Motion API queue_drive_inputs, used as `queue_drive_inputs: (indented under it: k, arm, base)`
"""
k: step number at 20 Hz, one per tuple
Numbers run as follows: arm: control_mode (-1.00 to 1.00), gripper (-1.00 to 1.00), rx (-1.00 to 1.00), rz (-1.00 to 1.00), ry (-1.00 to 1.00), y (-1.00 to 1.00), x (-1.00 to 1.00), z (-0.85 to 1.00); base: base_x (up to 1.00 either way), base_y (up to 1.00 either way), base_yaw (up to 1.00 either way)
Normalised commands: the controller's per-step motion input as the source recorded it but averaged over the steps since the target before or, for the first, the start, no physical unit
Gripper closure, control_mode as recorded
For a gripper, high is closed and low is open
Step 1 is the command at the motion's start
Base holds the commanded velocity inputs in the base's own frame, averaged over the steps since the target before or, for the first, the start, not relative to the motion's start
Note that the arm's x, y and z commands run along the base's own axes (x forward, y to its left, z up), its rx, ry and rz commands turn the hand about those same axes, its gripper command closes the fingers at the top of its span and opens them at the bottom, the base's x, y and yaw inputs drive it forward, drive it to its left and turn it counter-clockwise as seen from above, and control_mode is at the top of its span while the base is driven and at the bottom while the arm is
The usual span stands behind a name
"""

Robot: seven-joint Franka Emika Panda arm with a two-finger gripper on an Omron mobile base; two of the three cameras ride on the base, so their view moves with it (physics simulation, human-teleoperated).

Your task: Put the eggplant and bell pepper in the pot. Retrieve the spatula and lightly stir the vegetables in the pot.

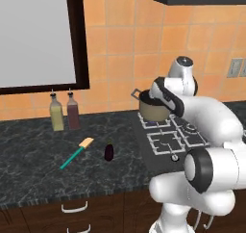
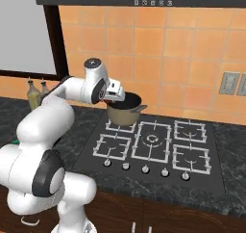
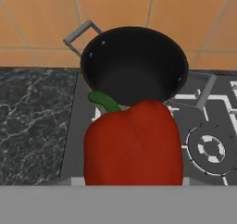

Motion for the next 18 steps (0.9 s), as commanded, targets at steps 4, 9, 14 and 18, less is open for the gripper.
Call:
queue_drive_inputs:
  k: [4, 9, 14, 18]
  arm:
    - [-1.00, 1.00, 0.00, -0.03, 0.08, -0.06, 1.00, -0.37]
    - [-1.00, 1.00, 0.00, -0.01, 0.03, -0.10, 0.87, -0.41]
    - [-1.00, 1.00, 0.03, 0.00, 0.00, -0.02, 0.52, -0.32]
    - [-1.00, 1.00, 0.03, 0.00, 0.00, -0.15, 0.31, -0.36]
  base:
    - [0.00, 0.00, 0.00]
    - [0.00, 0.00, 0.00]
    - [0.00, 0.00, 0.00]
    - [0.00, 0.00, 0.00]
